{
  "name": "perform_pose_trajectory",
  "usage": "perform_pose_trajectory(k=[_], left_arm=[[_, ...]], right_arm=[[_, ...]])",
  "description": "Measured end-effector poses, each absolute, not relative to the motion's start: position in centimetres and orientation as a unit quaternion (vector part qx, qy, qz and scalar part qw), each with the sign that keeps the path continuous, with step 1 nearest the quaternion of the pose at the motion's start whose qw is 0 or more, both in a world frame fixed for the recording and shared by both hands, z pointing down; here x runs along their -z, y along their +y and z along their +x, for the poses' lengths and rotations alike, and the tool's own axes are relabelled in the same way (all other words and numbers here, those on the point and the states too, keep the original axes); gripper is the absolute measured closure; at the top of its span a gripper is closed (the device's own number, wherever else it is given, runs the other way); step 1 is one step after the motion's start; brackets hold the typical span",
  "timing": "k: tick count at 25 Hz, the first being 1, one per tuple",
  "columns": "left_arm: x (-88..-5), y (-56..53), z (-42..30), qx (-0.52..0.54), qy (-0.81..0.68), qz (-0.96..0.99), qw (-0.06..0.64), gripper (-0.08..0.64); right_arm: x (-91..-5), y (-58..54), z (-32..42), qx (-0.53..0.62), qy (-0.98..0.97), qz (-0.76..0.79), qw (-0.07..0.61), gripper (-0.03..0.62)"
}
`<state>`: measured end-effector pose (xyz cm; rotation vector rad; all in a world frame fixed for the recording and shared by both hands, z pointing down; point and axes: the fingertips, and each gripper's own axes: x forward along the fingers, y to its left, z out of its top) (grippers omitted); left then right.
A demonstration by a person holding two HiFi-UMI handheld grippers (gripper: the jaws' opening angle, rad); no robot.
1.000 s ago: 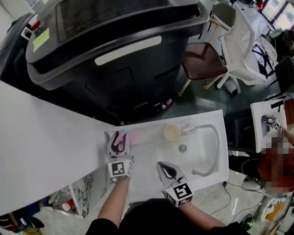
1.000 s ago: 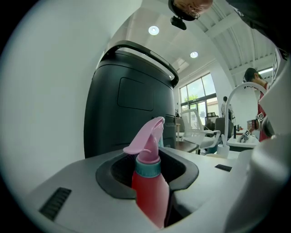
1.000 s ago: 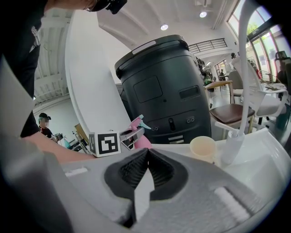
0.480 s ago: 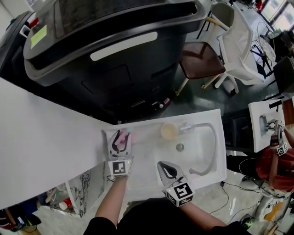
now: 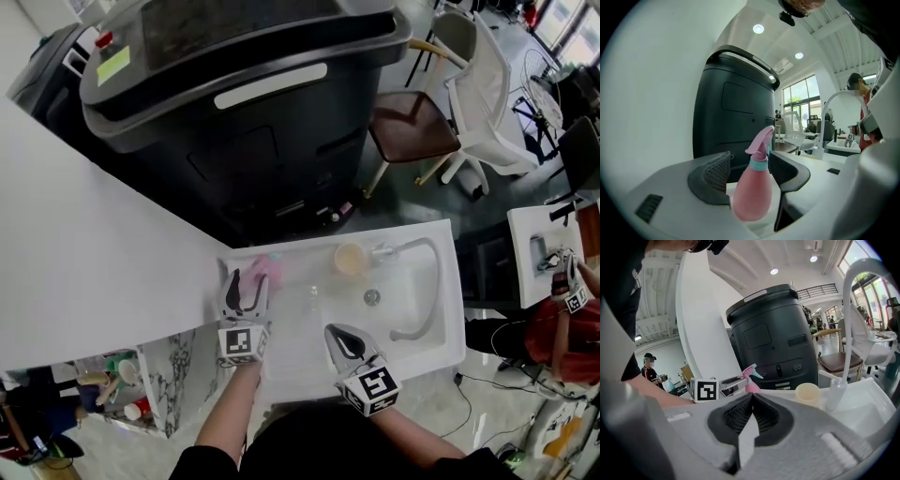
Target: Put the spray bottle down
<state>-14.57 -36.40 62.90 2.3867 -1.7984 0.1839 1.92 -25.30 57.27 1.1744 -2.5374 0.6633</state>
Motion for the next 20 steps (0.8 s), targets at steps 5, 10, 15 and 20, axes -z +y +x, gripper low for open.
perform_pose_trajectory(k=[5, 10, 15, 20], left_arm=[[-60.3, -32.1, -13.6, -0.048, -0.580, 0.808, 0.094, 0.304], [-57.2, -25.2, -8.8, -0.059, -0.516, 0.848, 0.106, 0.304], [-53.6, -18.3, -7.6, -0.042, -0.487, 0.864, 0.118, 0.305], [-51.6, -12.5, -8.0, -0.042, -0.475, 0.867, 0.144, 0.368]], right_arm=[[-56.2, -22.6, 2.0, -0.229, -0.871, 0.417, 0.122, 0.594], [-54.8, -19.5, 2.2, -0.217, -0.863, 0.442, 0.112, 0.594], [-52.5, -16.0, 2.8, -0.202, -0.852, 0.475, 0.089, 0.594], [-52.7, -12.4, 3.6, -0.207, -0.824, 0.514, 0.116, 0.594]])
